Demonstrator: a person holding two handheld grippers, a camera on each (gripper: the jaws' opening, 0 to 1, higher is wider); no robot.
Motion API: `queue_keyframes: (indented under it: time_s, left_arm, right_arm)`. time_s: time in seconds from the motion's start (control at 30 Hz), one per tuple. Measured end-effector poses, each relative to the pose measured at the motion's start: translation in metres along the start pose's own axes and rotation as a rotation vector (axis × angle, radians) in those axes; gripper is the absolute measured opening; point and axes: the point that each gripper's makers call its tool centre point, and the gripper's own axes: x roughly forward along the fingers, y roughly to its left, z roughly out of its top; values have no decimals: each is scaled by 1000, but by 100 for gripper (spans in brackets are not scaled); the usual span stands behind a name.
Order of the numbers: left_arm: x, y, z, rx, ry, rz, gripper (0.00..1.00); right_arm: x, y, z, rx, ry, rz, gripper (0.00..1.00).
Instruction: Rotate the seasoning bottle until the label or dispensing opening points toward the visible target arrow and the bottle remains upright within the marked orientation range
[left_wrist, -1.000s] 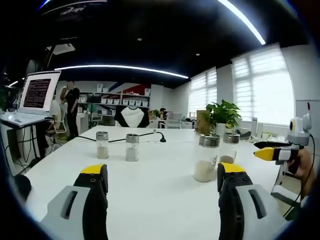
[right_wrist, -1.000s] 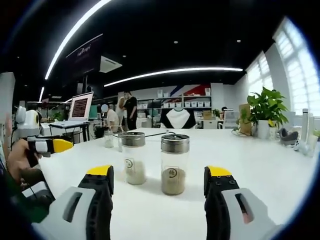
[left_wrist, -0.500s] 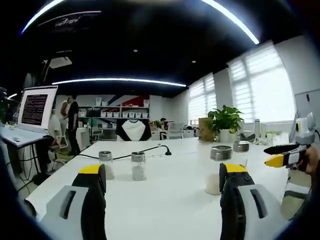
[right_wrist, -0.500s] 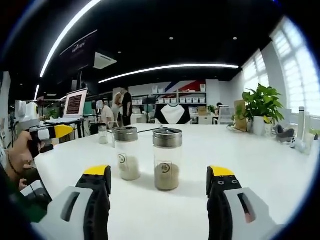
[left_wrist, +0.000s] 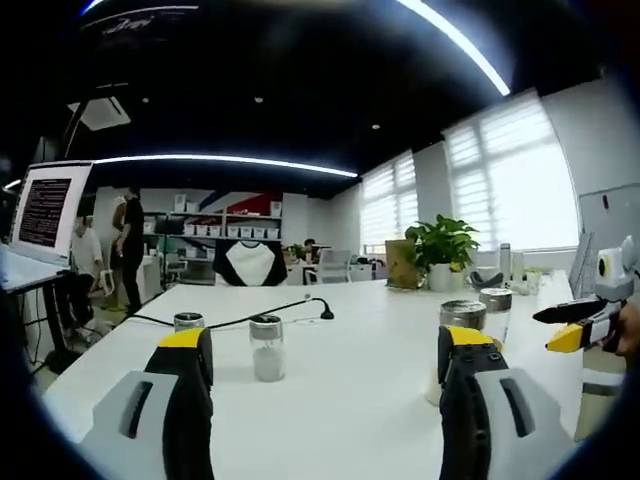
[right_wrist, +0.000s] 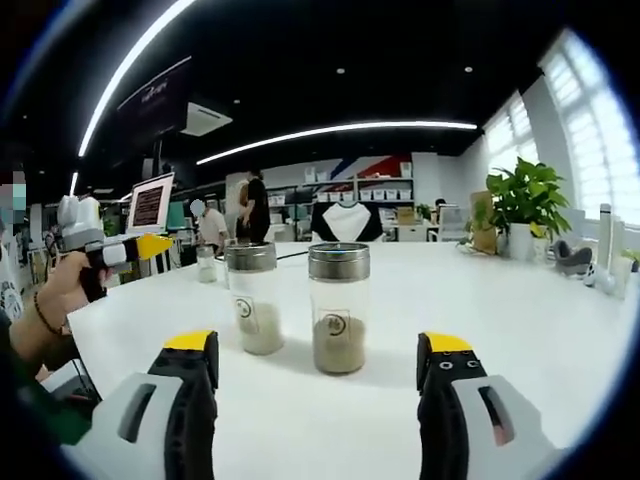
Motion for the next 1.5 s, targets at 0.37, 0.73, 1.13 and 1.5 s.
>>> queue_keyframes:
  time_s: [0.37,0.73,1.13,1.5]
  left_arm:
    - [52,19,-28,68,95,-9,93]
    - [85,50,-41,46,101,15,90]
    - [117,71,-71,90,142,24,79]
    - [135,71,-62,13,121,-20,65]
  right_arm:
    - [6,9,-10,9,16,12,92]
    - [6,13,-4,-15,-7,13,97]
    - [7,18,-7,-41,20,25,96]
    - [10,10,-8,-19,7,18,99]
